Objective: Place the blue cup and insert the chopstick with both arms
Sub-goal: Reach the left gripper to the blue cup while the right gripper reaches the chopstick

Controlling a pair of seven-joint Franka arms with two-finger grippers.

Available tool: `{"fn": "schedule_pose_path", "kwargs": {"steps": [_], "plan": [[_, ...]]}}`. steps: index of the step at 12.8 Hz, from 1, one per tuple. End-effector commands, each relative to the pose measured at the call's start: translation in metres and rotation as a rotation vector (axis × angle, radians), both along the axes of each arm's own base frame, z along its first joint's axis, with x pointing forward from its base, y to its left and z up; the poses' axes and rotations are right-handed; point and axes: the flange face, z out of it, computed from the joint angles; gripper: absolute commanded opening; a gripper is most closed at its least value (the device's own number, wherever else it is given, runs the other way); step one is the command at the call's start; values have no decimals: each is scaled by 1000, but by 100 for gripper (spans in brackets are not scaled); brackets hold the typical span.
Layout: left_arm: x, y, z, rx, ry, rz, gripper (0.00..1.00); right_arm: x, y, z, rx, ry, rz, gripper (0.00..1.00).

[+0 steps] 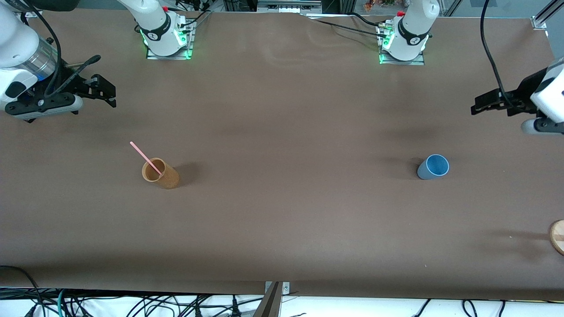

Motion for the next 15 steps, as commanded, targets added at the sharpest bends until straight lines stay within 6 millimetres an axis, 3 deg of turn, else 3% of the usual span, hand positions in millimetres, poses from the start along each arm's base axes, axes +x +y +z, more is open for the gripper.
{"fn": "schedule_pose_path", "kwargs": {"steps": [1, 3, 4, 8, 11, 13, 15], "plan": [[12, 0, -22, 6, 19, -24, 100, -4, -1, 2, -4, -12, 24, 100], [20, -18, -40, 25, 34, -46, 100, -5, -1, -2, -4, -5, 25, 100], [25, -17, -50, 25, 28, -42, 100, -5, -1, -5, -4, 0, 38, 100], [53, -16, -127, 36, 48, -31, 100, -3, 2, -27, 26, 19, 83, 100], [70, -10, -199, 46, 20, -15, 100, -2, 3, -28, 26, 16, 84, 100], [74, -9, -237, 52, 2, -11, 100, 5, 6, -43, 25, 36, 90, 100], [70, -9, -259, 55, -15, -10, 100, 19, 11, -77, 23, 77, 108, 100]]}}
